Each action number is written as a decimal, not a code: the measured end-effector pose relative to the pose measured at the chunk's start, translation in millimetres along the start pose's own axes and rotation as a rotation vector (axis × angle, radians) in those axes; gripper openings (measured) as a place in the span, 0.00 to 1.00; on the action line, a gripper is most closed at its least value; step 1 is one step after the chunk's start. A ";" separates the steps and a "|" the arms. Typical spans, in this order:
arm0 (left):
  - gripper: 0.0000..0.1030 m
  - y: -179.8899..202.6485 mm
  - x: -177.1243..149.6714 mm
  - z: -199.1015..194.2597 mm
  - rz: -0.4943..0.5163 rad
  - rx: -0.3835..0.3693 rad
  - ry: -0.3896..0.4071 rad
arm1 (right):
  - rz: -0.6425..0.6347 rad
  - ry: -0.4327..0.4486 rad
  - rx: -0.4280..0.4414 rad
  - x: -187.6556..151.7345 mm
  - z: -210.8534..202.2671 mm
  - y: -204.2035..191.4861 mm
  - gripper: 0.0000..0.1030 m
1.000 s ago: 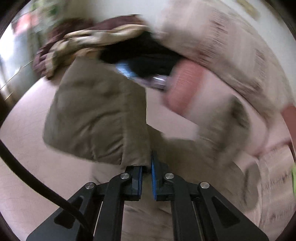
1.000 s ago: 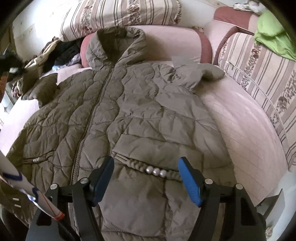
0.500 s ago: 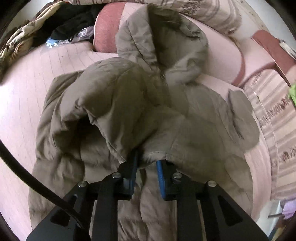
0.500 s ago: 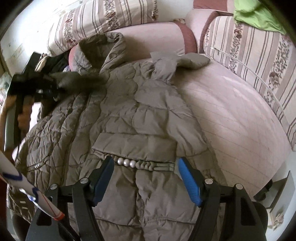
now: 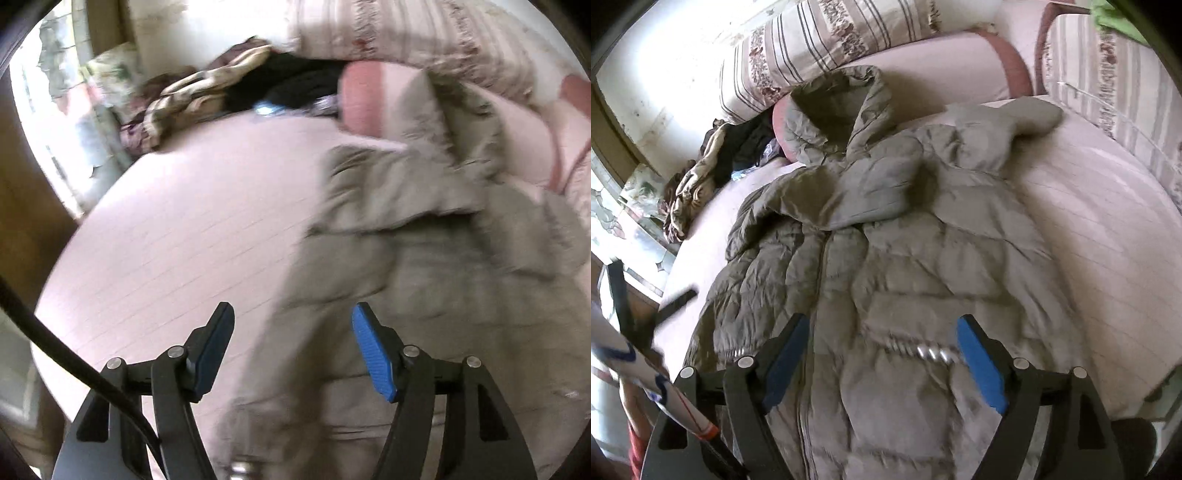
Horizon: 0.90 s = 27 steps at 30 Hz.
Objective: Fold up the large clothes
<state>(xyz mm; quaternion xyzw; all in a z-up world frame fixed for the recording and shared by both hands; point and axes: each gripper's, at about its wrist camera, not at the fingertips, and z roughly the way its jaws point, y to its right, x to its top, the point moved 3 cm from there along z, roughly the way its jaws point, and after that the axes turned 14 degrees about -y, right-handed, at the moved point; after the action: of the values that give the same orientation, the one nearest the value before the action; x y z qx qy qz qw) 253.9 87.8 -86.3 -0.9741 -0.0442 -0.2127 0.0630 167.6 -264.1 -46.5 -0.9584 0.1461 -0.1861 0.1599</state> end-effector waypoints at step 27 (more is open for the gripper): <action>0.70 -16.8 -28.2 58.7 -0.048 0.110 -0.038 | 0.235 -0.118 -0.098 208.6 159.8 17.0 0.12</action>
<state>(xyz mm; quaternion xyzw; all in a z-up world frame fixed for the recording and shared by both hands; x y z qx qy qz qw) 250.5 111.1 -149.3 -0.9717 -0.0804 -0.1927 0.1106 413.6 -310.1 -128.5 -0.9506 0.2565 -0.1022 0.1420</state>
